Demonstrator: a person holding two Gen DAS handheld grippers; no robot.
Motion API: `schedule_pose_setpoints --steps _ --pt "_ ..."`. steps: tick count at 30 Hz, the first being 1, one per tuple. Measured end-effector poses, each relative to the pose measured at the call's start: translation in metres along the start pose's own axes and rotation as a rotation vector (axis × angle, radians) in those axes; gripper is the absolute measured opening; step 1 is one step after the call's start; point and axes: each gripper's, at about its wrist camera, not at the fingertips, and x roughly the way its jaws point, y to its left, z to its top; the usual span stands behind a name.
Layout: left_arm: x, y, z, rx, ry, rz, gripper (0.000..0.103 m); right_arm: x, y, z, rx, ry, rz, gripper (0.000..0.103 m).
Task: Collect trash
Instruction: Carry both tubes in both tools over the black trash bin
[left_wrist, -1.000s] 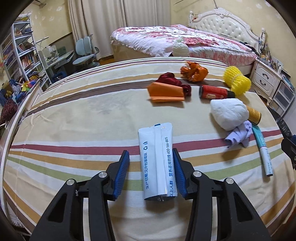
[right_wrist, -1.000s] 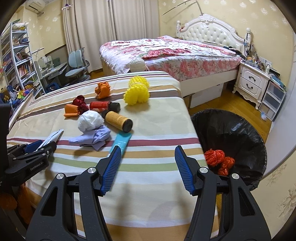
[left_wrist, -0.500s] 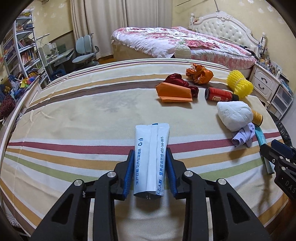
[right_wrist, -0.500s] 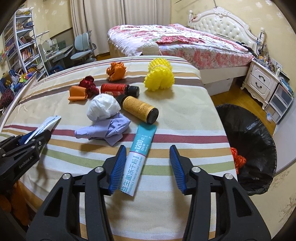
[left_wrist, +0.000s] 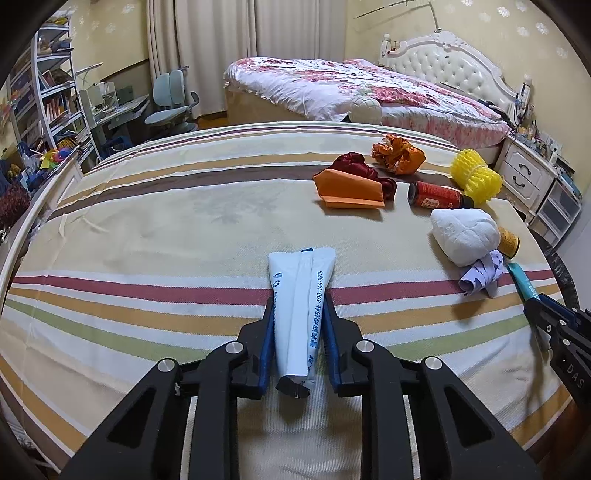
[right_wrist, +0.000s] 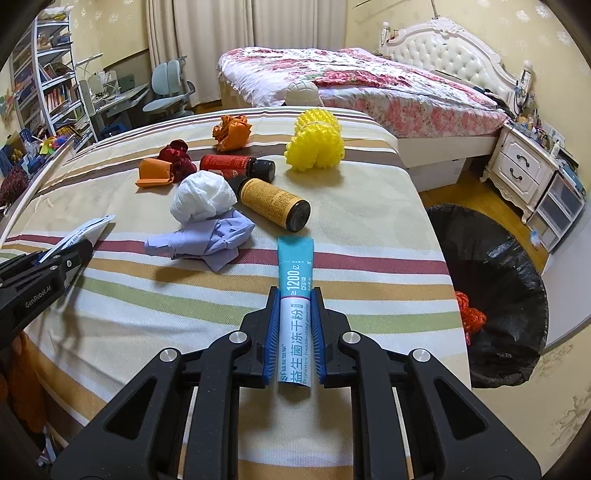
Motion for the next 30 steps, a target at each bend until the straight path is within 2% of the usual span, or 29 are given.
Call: schedule_pose_setpoints --steps 8,15,20,30 --pt "-0.009 0.002 -0.001 -0.018 -0.019 0.001 0.022 -0.015 -0.016 -0.004 0.033 -0.037 0.009 0.015" --pt "-0.029 -0.018 0.006 0.007 -0.071 -0.031 0.022 -0.034 -0.039 0.001 0.077 -0.087 -0.005 0.015" --pt "-0.04 -0.049 0.014 0.044 -0.118 -0.082 0.022 -0.046 -0.063 0.006 0.101 -0.123 -0.046 0.015" --pt "-0.043 -0.138 0.033 0.161 -0.166 -0.212 0.022 -0.059 -0.131 0.011 0.185 -0.169 -0.173 0.015"
